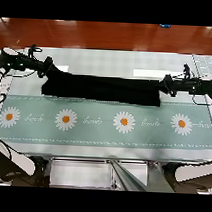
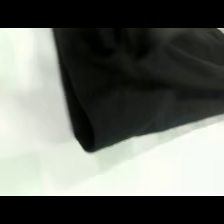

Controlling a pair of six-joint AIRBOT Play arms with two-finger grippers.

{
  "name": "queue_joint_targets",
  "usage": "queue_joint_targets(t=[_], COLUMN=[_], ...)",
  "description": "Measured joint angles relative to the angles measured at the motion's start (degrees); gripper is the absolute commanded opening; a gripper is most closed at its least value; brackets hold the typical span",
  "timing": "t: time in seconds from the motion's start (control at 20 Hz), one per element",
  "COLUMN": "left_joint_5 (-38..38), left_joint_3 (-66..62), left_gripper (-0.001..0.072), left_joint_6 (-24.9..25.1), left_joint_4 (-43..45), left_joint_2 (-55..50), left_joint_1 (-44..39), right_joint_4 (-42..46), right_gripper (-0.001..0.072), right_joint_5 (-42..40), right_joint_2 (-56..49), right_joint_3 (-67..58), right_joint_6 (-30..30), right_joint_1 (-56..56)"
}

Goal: Fold the shirts.

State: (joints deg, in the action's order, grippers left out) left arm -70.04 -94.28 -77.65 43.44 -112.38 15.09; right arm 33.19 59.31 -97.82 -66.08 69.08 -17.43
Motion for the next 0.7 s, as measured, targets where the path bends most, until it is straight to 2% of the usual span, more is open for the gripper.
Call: queue_joint_targets(t=[0.2,0.35,0.5,0.7], left_joint_5=[-4.96,-5.46,3.02,17.22], left_joint_3=[-1.64,0.22,11.08,32.35], left_gripper=[0.0506,0.0505,0.0506,0.0506], left_joint_6=[-0.07,-0.31,1.57,3.04], left_joint_4=[3.15,7.72,10.43,12.15], left_joint_2=[2.14,8.98,21.70,40.46], left_joint_1=[1.88,4.37,5.27,2.75], right_joint_4=[0.00,3.04,6.08,6.10], right_gripper=[0.0413,0.0415,0.0416,0.0416], right_joint_5=[5.70,8.24,5.01,-0.20], right_joint_2=[2.60,8.96,15.78,16.94], right_joint_3=[-0.85,0.50,7.45,15.72], right_joint_6=[1.03,1.68,2.86,2.29], right_joint_1=[-3.63,-8.85,-12.79,-12.85])
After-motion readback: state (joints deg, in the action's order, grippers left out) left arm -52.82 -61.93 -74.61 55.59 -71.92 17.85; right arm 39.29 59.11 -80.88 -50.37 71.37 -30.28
